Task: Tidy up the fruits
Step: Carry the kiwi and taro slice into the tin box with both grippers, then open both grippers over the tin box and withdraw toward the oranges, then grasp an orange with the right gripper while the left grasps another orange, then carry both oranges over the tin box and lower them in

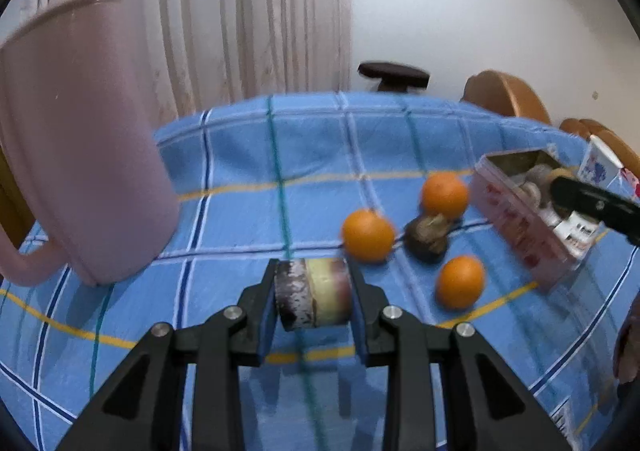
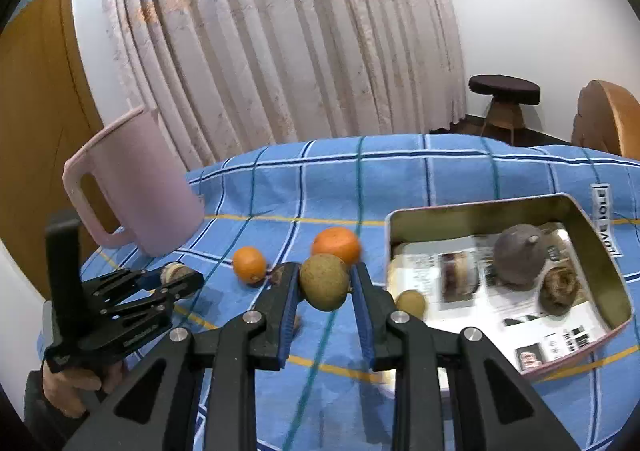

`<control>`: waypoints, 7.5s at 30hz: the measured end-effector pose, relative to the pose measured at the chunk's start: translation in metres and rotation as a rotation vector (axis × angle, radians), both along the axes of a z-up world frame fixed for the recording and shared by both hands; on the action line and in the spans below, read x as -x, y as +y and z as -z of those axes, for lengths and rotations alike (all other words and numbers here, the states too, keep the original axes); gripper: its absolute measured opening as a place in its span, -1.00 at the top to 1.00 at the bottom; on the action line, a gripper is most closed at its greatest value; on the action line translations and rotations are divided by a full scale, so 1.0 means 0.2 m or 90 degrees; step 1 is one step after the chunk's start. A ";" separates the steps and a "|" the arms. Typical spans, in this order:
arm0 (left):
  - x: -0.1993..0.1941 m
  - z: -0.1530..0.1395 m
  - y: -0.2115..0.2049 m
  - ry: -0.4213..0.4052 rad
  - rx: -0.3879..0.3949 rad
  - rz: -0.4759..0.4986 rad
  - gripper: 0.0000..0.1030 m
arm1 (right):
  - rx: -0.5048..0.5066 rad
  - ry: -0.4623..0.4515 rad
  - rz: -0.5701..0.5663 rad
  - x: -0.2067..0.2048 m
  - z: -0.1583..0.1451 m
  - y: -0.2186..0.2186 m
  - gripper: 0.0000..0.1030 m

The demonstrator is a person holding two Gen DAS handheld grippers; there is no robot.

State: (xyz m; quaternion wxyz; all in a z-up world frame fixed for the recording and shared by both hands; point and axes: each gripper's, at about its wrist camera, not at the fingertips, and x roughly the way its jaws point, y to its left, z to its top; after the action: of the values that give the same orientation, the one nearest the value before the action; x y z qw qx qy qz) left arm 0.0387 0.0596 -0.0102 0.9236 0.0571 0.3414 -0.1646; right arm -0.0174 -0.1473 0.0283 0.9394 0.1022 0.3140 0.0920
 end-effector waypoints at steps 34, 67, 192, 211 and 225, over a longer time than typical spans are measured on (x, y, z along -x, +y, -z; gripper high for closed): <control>0.12 -0.09 -1.12 -0.003 0.028 0.172 0.37 | 0.069 0.044 0.182 -0.02 0.07 -0.78 0.45; 0.15 -0.14 -1.01 -0.065 0.039 0.098 -0.95 | 0.000 -0.022 0.174 0.03 0.04 -0.76 -0.37; 0.05 -0.13 -0.50 -0.073 0.019 -0.077 0.28 | 0.098 -0.031 0.073 0.01 -0.02 -0.15 0.13; 0.06 -0.15 -0.88 -0.075 0.012 -0.002 0.27 | 0.130 -0.013 0.157 -0.02 0.01 -0.55 0.13; 0.00 -0.07 -1.08 -0.041 -0.007 0.033 0.27 | 0.152 0.020 0.164 -0.06 0.08 -0.65 0.13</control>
State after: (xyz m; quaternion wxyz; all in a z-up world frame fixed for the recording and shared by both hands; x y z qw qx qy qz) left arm 0.0391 -0.1556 0.0042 0.9293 0.0760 0.3106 -0.1847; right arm -0.0056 -0.2769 0.0126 0.9438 0.0306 0.3218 -0.0690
